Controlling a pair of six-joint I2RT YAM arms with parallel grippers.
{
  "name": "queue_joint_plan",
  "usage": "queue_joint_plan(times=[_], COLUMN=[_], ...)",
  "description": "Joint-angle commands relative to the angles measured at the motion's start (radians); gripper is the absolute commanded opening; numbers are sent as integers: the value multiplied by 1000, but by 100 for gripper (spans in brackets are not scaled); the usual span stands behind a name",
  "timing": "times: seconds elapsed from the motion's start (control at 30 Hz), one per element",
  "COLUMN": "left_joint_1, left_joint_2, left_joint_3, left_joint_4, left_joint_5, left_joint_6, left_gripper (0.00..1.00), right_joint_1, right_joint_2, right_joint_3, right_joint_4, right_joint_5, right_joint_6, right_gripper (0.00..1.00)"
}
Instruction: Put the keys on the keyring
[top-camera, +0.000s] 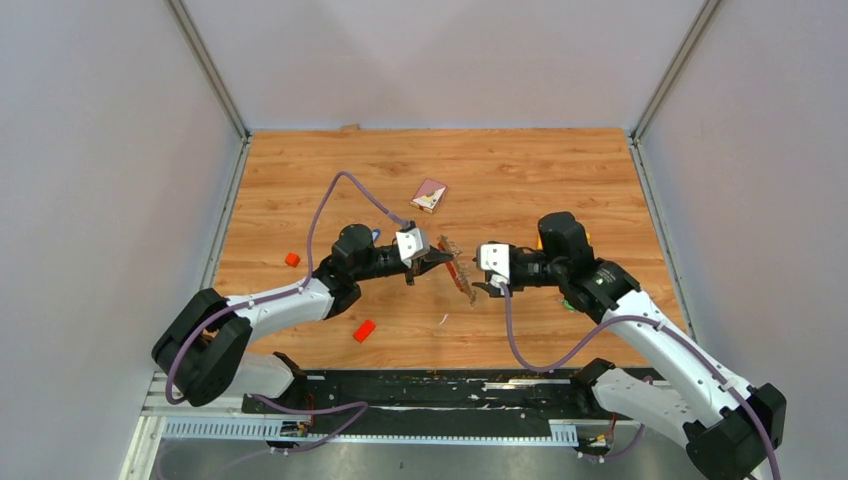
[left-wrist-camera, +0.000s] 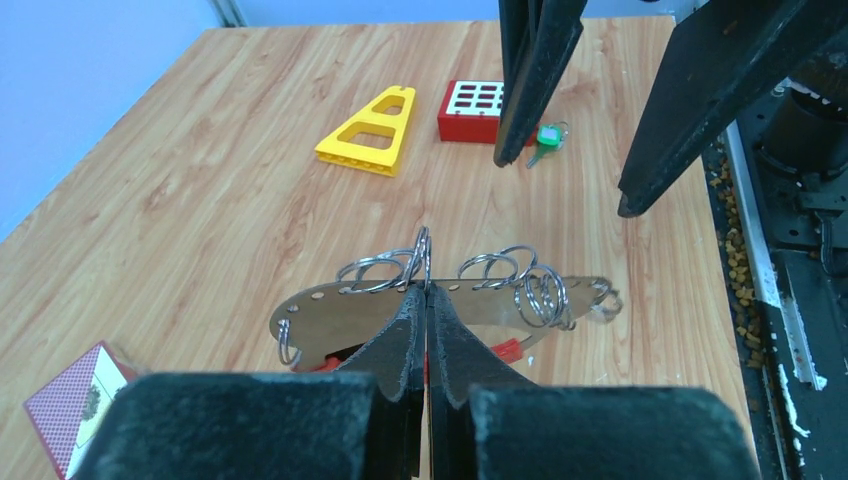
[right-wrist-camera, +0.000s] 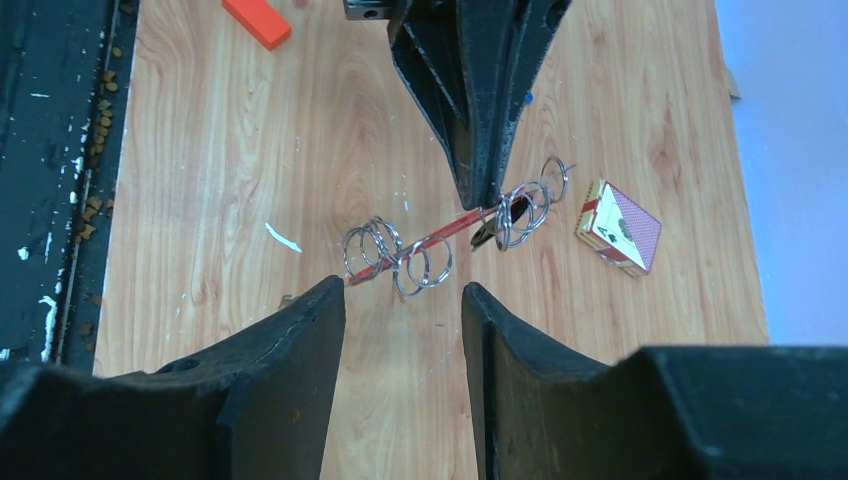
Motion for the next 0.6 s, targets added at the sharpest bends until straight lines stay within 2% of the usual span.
queue_joint_plan(times=[0.0, 0.57], left_joint_1=[2, 2], left_joint_2=[-12, -3], left_joint_3=[7, 6], left_joint_4=[80, 114], left_joint_5=[25, 62], left_joint_6=[-54, -97], left_gripper=[0, 0], right_joint_1=[5, 40], right_joint_2=[17, 100], right_joint_3=[-4, -26], right_joint_4=[19, 44], right_joint_5=[-65, -13], right_joint_6=[-6, -70], right_gripper=[47, 41])
